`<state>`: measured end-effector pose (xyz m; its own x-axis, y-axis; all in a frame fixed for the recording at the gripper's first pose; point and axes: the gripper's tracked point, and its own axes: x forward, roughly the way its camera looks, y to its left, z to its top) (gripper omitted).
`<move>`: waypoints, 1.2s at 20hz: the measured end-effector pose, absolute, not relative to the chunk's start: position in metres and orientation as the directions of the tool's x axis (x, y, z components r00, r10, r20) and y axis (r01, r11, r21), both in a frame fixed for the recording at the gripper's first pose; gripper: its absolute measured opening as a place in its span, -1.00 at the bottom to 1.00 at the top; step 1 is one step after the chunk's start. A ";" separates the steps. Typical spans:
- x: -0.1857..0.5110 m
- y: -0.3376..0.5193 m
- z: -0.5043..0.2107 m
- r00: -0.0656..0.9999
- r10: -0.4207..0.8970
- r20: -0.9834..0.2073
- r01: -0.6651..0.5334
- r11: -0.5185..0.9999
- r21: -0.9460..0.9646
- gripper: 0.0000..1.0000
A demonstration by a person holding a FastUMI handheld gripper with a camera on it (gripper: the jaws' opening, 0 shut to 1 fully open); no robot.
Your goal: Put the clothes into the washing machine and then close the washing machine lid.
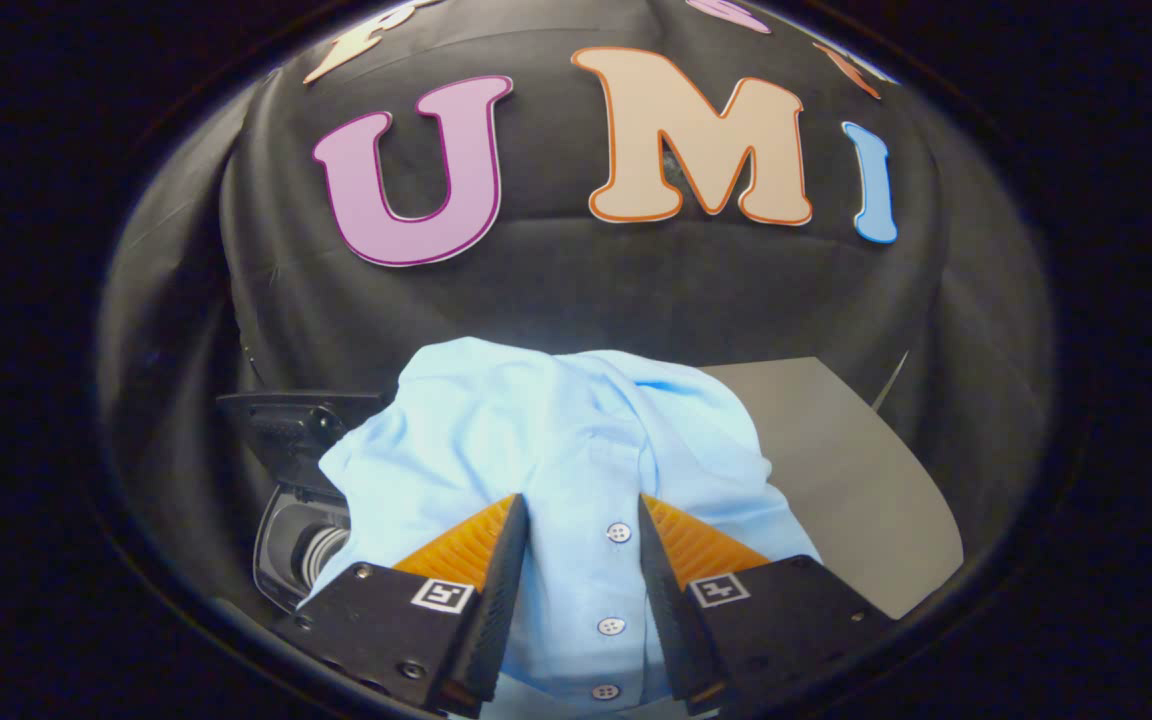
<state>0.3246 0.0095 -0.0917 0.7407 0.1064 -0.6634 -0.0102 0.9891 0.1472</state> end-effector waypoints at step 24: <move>0.267 0.320 -0.135 0.544 0.551 -0.633 -0.372 0.835 0.406 -0.92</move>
